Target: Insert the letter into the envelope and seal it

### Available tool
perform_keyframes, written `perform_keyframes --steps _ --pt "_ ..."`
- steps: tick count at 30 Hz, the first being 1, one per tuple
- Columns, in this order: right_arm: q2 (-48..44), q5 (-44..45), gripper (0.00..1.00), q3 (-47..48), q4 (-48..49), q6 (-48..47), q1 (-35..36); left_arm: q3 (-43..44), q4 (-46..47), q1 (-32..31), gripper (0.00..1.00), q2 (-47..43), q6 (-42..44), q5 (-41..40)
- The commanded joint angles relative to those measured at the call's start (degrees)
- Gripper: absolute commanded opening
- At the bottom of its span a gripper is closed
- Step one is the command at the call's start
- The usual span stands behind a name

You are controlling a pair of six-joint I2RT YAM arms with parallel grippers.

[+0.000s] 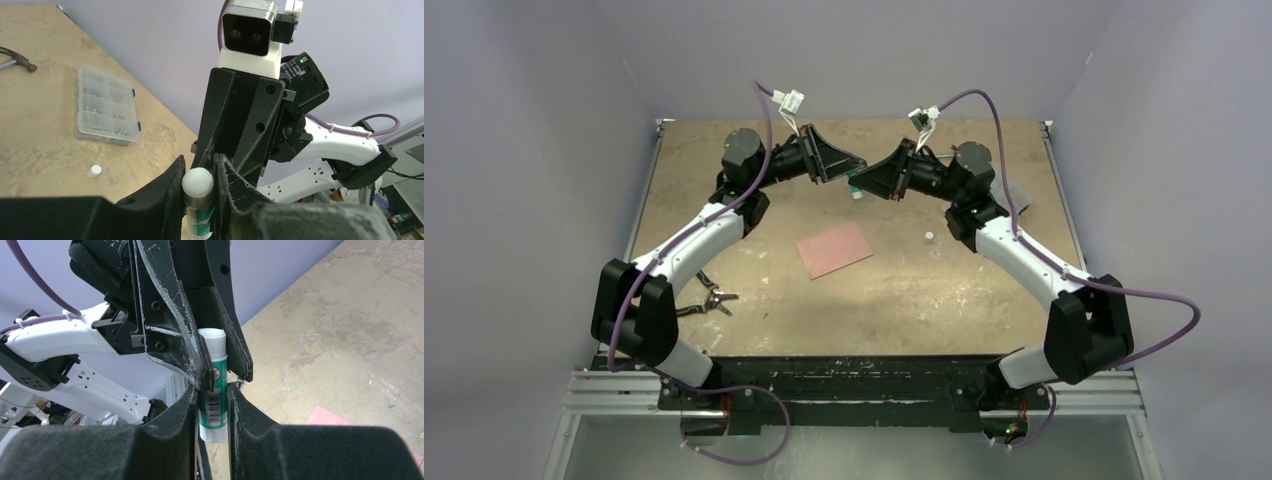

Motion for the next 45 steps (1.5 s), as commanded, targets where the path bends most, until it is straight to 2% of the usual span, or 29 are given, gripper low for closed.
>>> perform_keyframes --steps 1,4,6,10,13,17,20,22,24,27,28,30,32,35,39,45 --pt "-0.3 1.2 0.18 1.9 3.2 1.4 0.0 1.8 0.9 0.1 0.00 -1.8 -1.9 1.2" --pt "-0.5 1.3 0.42 1.1 1.7 0.4 0.0 3.9 -0.1 0.1 0.00 -1.7 -2.2 1.5" --pt "-1.4 2.0 0.53 -0.9 2.3 -0.4 0.0 5.3 -1.9 0.2 0.00 -1.7 -1.1 1.3" --pt "-1.9 0.5 0.56 -2.6 1.7 -1.6 0.0 6.3 -4.3 0.4 0.00 -1.5 0.5 1.1" --pt "-1.9 -0.5 0.51 -3.2 1.5 -1.6 0.0 6.3 -4.6 0.7 0.00 -1.4 0.2 1.0" --pt "-1.5 -1.2 0.37 -3.0 3.3 -0.2 0.0 6.3 -4.4 0.7 0.00 -1.5 0.1 1.0" --pt "-0.2 -2.9 0.15 -2.1 6.2 2.1 0.1 6.3 -4.8 0.7 0.00 -1.5 0.0 0.7" --pt "0.1 -2.8 0.04 -2.0 8.2 3.8 0.1 6.3 -4.9 0.7 0.25 -1.6 -0.3 0.6" --pt "0.2 -2.1 0.02 -2.2 10.4 5.7 0.1 5.8 -4.9 0.7 0.45 -2.0 -0.2 0.4" --pt "0.5 -0.7 0.00 -2.5 14.1 9.0 0.1 3.9 -3.6 0.7 0.58 -3.0 -0.3 0.2" --pt "0.7 -0.6 0.00 -2.7 15.5 10.0 0.1 3.3 -2.9 0.7 0.59 -3.4 -0.5 0.2" --pt "1.4 -0.8 0.00 -3.0 18.2 11.8 0.1 2.2 -1.0 0.7 0.56 -3.8 -1.5 0.3" --pt "1.8 -1.5 0.00 -2.9 19.2 12.1 0.3 1.4 1.7 0.7 0.43 -3.4 -3.7 0.4" --pt "2.0 -1.1 0.00 -2.9 19.3 12.3 0.4 -0.2 8.3 0.7 0.30 -2.4 -8.8 1.1" --pt "2.3 -0.2 0.00 -2.6 19.9 12.9 0.4 -3.0 15.9 0.6 0.26 -2.2 -13.7 1.0" --pt "3.6 0.5 0.00 -2.4 23.4 16.1 0.4 -3.4 17.6 0.6 0.26 -2.0 -14.5 1.7"
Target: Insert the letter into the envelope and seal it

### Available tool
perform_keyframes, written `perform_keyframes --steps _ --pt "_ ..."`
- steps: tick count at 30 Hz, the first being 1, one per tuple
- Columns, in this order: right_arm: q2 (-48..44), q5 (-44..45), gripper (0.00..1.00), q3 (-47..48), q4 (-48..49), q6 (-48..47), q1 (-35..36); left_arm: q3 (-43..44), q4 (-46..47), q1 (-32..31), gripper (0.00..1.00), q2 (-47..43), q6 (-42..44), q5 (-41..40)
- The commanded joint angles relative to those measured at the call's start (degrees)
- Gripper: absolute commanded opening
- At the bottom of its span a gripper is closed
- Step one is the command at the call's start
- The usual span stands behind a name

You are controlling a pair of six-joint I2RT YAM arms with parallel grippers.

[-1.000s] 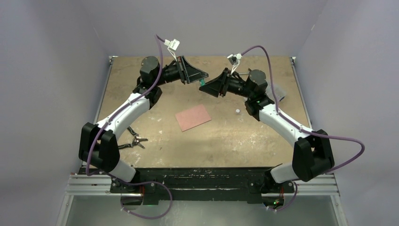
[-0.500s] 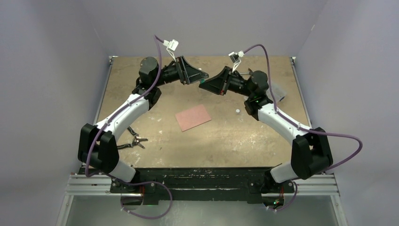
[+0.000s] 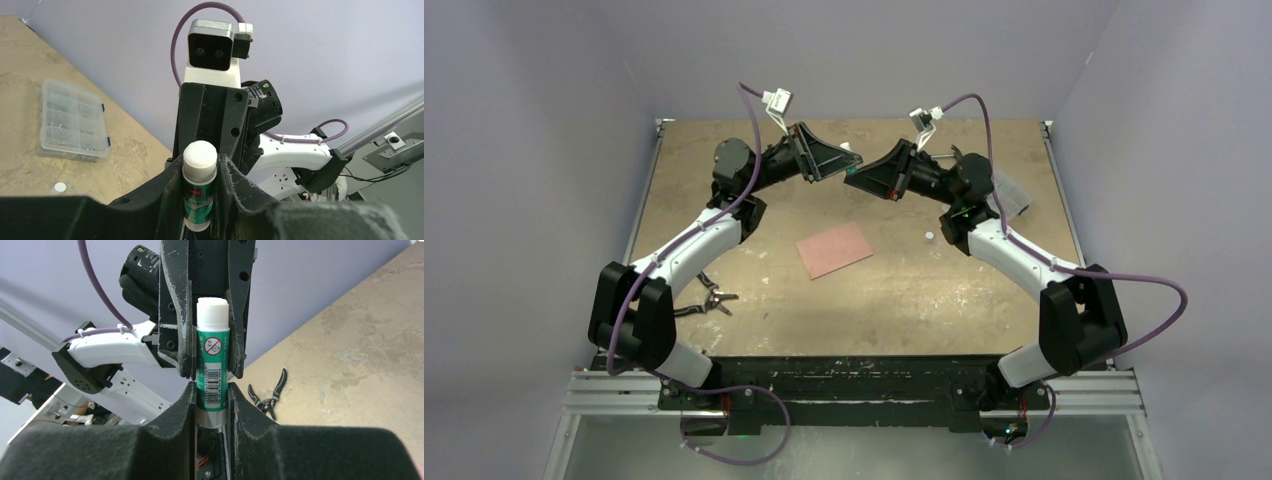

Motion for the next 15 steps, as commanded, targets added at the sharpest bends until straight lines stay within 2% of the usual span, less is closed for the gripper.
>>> perform_keyframes --steps 1,3,4,6,8,11,15 --pt "1.0 2.3 0.01 0.5 6.6 2.7 -0.1 -0.1 6.3 0.0 0.23 -0.7 -2.7 1.7" --pt "1.1 2.5 0.06 0.5 6.7 2.9 -0.1 0.0 6.7 0.0 0.06 -0.7 -2.6 1.8" --pt "1.1 2.4 0.14 0.5 6.7 2.9 -0.1 0.3 6.7 0.0 0.00 -0.8 -2.5 1.7" --pt "0.6 2.7 0.36 -0.3 6.6 2.4 -0.1 0.9 5.4 0.1 0.00 -1.1 -1.5 0.8" --pt "-0.9 3.6 0.52 -2.3 7.7 2.6 -0.1 1.6 4.5 0.3 0.00 -1.3 -0.6 -0.8" --pt "-2.6 5.5 0.58 -5.9 10.7 5.1 -0.1 2.9 3.2 0.6 0.00 -1.5 0.5 -3.1" --pt "-3.0 7.6 0.55 -10.2 19.0 11.0 0.3 3.4 3.6 0.6 0.00 -1.4 0.3 -5.2"
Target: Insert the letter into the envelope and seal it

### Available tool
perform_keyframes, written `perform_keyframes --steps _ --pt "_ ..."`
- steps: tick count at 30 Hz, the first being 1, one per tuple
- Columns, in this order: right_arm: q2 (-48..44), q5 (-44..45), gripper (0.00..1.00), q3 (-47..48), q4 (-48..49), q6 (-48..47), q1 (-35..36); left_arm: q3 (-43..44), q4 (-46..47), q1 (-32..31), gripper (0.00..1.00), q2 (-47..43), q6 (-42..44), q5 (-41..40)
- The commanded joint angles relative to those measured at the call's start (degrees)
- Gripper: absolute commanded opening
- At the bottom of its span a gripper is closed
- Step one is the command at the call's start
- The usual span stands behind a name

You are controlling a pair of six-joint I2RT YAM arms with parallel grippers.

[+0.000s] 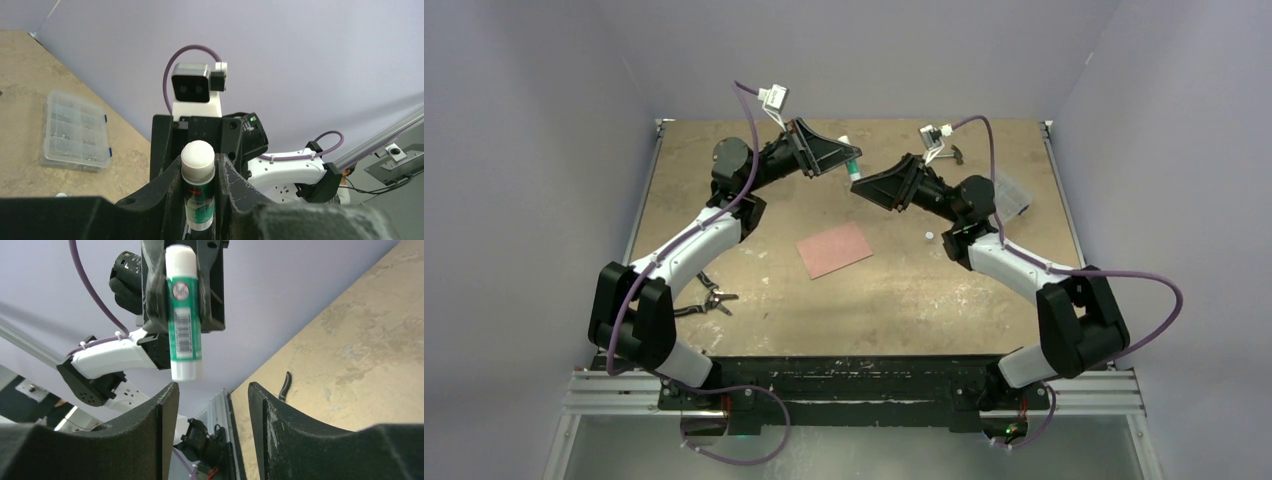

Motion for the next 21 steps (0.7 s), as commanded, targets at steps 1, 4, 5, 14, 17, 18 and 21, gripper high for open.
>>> perform_keyframes --steps 1,4,5,14,17,18,21 --pt "-2.0 3.6 0.53 -3.1 11.3 5.9 0.5 2.9 2.4 0.5 0.00 -1.3 0.8 -3.2" --pt "-1.1 4.0 0.47 -2.0 11.8 6.3 0.8 2.6 2.9 0.5 0.00 -1.1 0.3 -3.1" --pt "-0.7 4.1 0.47 -1.6 11.9 6.3 0.9 2.5 2.9 0.5 0.00 -1.2 0.3 -3.1" --pt "1.5 4.9 0.56 1.1 12.6 7.3 1.2 2.1 3.2 0.5 0.00 -1.4 -0.1 -3.8" --pt "2.0 6.1 0.54 1.9 11.5 7.0 1.3 1.7 3.1 0.5 0.00 -1.3 0.0 -3.8" --pt "2.3 6.3 0.52 2.3 11.6 7.0 1.3 1.6 3.1 0.5 0.00 -1.3 0.0 -3.8" --pt "3.4 6.6 0.46 3.1 12.7 7.8 1.4 1.3 3.0 0.5 0.00 -1.2 0.0 -3.9"
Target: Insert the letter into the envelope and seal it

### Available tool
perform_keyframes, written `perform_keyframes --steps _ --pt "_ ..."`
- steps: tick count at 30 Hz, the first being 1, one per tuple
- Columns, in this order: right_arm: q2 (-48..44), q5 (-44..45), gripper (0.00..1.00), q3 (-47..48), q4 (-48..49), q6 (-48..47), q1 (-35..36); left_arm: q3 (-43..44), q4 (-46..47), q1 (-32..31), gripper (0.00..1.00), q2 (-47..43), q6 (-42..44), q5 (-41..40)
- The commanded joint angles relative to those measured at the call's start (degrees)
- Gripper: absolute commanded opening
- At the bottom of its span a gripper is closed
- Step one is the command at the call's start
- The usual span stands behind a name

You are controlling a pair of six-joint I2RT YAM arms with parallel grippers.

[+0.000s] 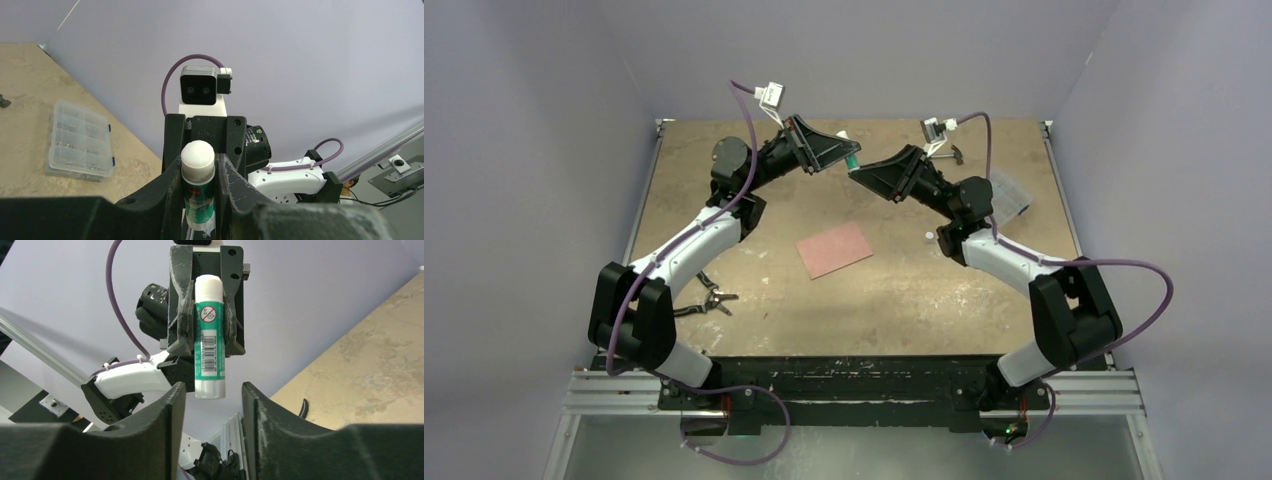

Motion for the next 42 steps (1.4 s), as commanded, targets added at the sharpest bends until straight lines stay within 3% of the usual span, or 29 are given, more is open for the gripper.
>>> perform_keyframes --steps 1,5,9,13,18,22,24,25,26,27,29,31,34,38,42 --pt "1.3 1.9 0.41 3.6 2.3 0.6 0.5 0.6 2.8 0.5 0.00 -1.1 0.1 -0.7" --pt "1.6 1.9 0.16 5.0 -1.5 -2.2 1.1 1.0 1.4 0.5 0.00 -1.4 -0.2 -2.3" --pt "-0.1 5.6 0.01 7.5 -16.7 -13.4 2.4 3.9 -9.2 0.5 0.00 -2.2 1.3 -6.3" --pt "-1.1 14.8 0.00 11.5 -33.9 -28.4 3.5 9.0 -28.7 0.5 0.00 -1.8 6.5 -9.7" --pt "1.1 36.6 0.00 22.5 -57.5 -41.3 5.9 15.1 -50.3 0.5 0.00 1.6 12.3 -14.4" --pt "3.8 55.0 0.00 32.8 -70.2 -43.5 9.7 16.9 -54.4 0.5 0.00 3.7 13.4 -16.3" --pt "4.1 55.8 0.00 34.3 -71.5 -44.5 10.4 18.5 -54.7 0.5 0.00 5.1 13.6 -15.8" --pt "3.4 51.0 0.00 33.6 -71.4 -44.4 10.3 19.0 -53.7 0.5 0.00 5.4 13.7 -15.1" --pt "2.2 42.8 0.02 32.6 -69.5 -44.4 9.5 19.3 -52.0 0.6 0.00 5.5 13.9 -14.4" --pt "0.7 36.0 0.16 31.4 -67.1 -43.4 8.5 19.4 -49.9 0.8 0.00 5.4 14.2 -13.4" --pt "-2.9 23.8 0.56 27.4 -60.1 -38.1 5.9 19.6 -44.2 1.3 0.00 5.3 15.6 -11.1" --pt "-6.1 16.7 0.74 23.2 -53.2 -29.9 3.2 19.6 -41.1 1.9 0.00 4.9 16.6 -9.6" --pt "-9.5 11.6 0.81 16.8 -40.2 -14.9 0.8 20.0 -39.0 3.3 0.00 4.6 13.5 -7.4" --pt "-10.2 14.7 0.82 9.2 -24.1 7.9 2.0 19.6 -33.3 4.6 0.00 4.4 0.1 -2.1" --pt "-8.7 17.6 0.82 9.2 -22.1 15.0 2.6 17.8 -28.4 4.7 0.00 3.0 -7.6 -1.5"
